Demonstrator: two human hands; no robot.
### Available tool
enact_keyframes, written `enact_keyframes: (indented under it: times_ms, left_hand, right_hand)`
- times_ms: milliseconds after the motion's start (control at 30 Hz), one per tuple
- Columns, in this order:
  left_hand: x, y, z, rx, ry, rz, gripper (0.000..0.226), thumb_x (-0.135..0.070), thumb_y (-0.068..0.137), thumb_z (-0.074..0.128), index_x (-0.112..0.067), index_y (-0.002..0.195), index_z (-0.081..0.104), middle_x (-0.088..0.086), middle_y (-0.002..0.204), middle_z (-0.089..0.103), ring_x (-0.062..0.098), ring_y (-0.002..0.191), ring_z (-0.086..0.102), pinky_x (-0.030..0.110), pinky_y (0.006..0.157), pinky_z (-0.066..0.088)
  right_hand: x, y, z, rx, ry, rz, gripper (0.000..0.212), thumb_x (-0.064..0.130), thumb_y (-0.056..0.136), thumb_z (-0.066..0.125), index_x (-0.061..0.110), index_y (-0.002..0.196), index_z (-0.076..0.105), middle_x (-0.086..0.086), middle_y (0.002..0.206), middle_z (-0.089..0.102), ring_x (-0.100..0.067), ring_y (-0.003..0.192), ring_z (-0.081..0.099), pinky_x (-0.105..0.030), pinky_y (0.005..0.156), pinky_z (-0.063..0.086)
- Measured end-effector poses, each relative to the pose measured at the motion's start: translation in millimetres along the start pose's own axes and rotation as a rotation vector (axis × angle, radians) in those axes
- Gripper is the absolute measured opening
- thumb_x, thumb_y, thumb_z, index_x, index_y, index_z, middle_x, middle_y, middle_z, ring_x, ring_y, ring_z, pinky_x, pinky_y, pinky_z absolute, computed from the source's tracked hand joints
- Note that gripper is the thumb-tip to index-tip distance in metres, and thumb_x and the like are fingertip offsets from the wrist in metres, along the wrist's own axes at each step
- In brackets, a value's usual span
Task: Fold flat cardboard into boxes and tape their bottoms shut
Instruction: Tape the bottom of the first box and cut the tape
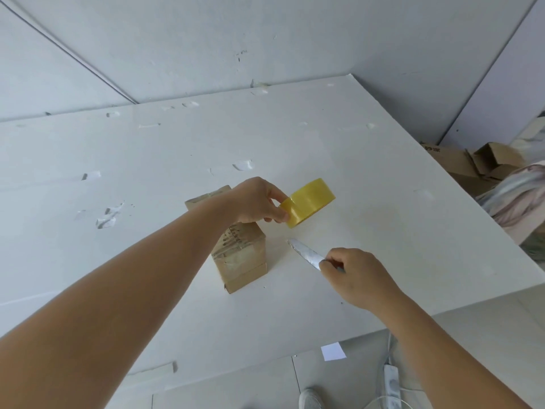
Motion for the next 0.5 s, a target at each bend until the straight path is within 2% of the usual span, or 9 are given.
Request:
enact_keyframes:
  times_ms: [100, 200, 267, 367, 500]
  left_hand:
    - [-1.3, 0.4, 0.6, 0.002, -0.011, 0.004, 0.013, -0.031, 0.077, 0.075, -0.043, 0.081, 0.070, -0.024, 0.050, 0.059, -0.013, 0.050, 0.050, 0.012, 0.049, 0.034]
    - [-1.3, 0.1, 0.6, -0.012, -0.029, 0.015, 0.013, -0.030, 0.076, 0.075, -0.041, 0.080, 0.071, -0.023, 0.050, 0.059, -0.011, 0.049, 0.050, 0.007, 0.046, 0.036]
    - [-0.9, 0.0, 0.8, -0.027, -0.039, 0.026, 0.014, -0.029, 0.076, 0.075, -0.042, 0.077, 0.071, -0.022, 0.051, 0.060, -0.009, 0.050, 0.051, 0.005, 0.047, 0.036]
    - [1.6, 1.5, 1.8, -0.038, -0.072, 0.030, 0.016, -0.027, 0.077, 0.075, -0.042, 0.078, 0.070, -0.018, 0.055, 0.063, -0.003, 0.055, 0.052, 0.017, 0.057, 0.040]
    - [2.8, 3.0, 1.5, -0.034, -0.091, 0.032, 0.013, -0.031, 0.076, 0.077, -0.041, 0.081, 0.071, -0.021, 0.053, 0.061, -0.005, 0.053, 0.051, 0.017, 0.056, 0.038]
  right_hand:
    - [15.2, -12.1, -15.4, -0.015, 0.025, -0.017, 0.026, 0.029, 0.088, 0.049, 0.013, 0.068, 0.052, -0.006, 0.064, 0.062, -0.026, 0.063, 0.060, -0.036, 0.059, 0.049]
    - [34.0, -18.9, -25.3, -0.083, -0.004, -0.061, 0.028, 0.030, 0.089, 0.048, 0.011, 0.070, 0.050, -0.008, 0.061, 0.061, -0.030, 0.060, 0.058, -0.037, 0.057, 0.050]
    - [47.4, -18.8, -28.3, -0.129, -0.114, -0.105, 0.029, 0.030, 0.090, 0.045, 0.010, 0.069, 0.045, -0.008, 0.057, 0.055, -0.030, 0.057, 0.050, -0.034, 0.053, 0.042]
    - [62.0, -15.5, -30.2, -0.133, -0.251, -0.134, 0.035, 0.030, 0.092, 0.042, 0.017, 0.062, 0.032, 0.001, 0.053, 0.041, -0.017, 0.048, 0.037, -0.028, 0.043, 0.025]
    - [69.2, -12.5, -36.3, -0.120, -0.333, -0.113, 0.037, 0.029, 0.093, 0.041, 0.020, 0.060, 0.025, 0.005, 0.054, 0.035, -0.009, 0.046, 0.030, -0.026, 0.043, 0.017]
Point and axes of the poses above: each hand's wrist, its own y-axis towards the middle knuckle, its own z-axis out of the palm, x = y × z, the point moved 5 cm from there along y, towards the middle knuckle
